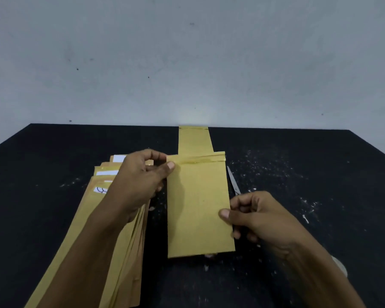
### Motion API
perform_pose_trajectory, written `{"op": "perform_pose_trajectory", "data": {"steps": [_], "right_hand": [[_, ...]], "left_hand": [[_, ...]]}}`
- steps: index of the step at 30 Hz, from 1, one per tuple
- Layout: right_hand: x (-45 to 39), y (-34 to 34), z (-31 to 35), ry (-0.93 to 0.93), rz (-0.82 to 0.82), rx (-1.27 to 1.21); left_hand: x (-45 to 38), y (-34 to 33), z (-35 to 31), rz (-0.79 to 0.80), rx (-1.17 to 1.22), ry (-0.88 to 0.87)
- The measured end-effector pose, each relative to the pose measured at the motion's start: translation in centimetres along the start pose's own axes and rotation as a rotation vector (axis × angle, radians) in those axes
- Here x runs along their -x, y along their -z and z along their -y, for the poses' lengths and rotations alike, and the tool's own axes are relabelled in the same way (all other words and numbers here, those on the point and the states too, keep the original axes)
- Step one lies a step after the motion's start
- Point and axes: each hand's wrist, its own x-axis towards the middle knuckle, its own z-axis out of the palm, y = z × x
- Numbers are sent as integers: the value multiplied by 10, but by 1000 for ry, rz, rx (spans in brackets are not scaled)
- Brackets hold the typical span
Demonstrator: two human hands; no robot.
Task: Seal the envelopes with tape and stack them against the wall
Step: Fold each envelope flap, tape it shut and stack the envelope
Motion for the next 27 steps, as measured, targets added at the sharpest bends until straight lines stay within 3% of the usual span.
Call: {"op": "perform_pose_trajectory", "data": {"steps": [5,13,19,27], "right_hand": [[-42,9,25,35,-117,-79],[-158,17,45,73,-361,153],[-232,16,35,-1,-450,319],[-261,12,38,-8,-505,498]], "left_hand": [[-26,-17,2,27,-37,23],[-132,-40,18,-91,-271,121],[-200,-56,28,-136,-436,159],[-235,-65,51,-175,-562,151]]}}
